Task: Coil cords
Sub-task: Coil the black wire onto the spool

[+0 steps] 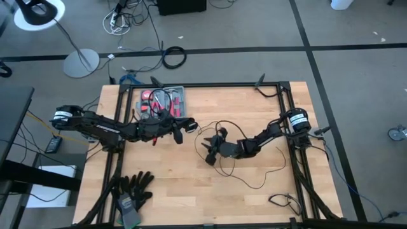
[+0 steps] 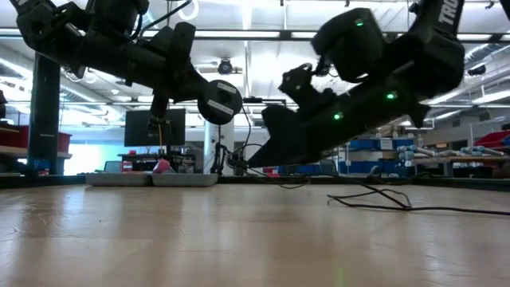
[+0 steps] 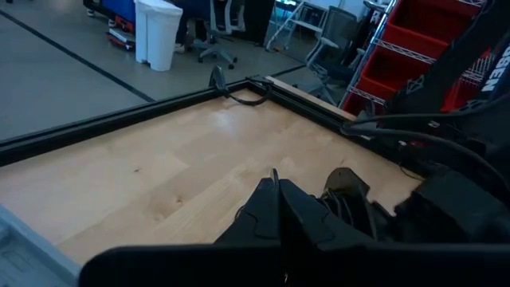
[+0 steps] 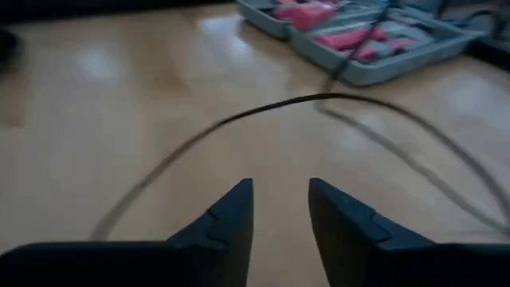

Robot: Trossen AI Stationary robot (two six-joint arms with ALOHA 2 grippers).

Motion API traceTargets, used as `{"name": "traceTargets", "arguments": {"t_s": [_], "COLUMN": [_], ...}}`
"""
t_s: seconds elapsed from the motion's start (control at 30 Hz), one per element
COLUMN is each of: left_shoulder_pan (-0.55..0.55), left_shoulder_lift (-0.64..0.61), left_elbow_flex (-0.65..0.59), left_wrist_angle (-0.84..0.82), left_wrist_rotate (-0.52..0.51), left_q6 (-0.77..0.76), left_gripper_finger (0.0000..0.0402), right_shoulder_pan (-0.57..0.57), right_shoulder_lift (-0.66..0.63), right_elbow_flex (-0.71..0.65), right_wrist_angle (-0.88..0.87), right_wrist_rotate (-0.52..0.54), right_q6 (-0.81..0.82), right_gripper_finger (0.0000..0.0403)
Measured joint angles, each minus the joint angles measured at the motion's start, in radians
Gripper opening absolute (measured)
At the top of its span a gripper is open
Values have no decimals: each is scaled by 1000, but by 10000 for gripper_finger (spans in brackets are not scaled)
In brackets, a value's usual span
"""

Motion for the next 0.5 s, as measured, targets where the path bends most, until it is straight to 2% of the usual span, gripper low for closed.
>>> {"name": "traceTargets", "arguments": {"t_s": [0.33,0.5], "left_shoulder_pan": [-1,-1], "left_shoulder_lift": [0,0], "left_elbow_flex": [0,0], "left_wrist_angle": [0,0], "left_wrist_rotate": [11,11], "left_q6": [-4,-5], "left_gripper_finger": [0,0], "right_shoulder_pan": [-75,-101], "right_shoulder_lift": [0,0], "right_elbow_flex": [32,32], "right_wrist_angle": [-28,-38], "right_wrist_rotate": [31,-37], "right_q6": [-151,-293], "right_gripper_finger": [167,164]}}
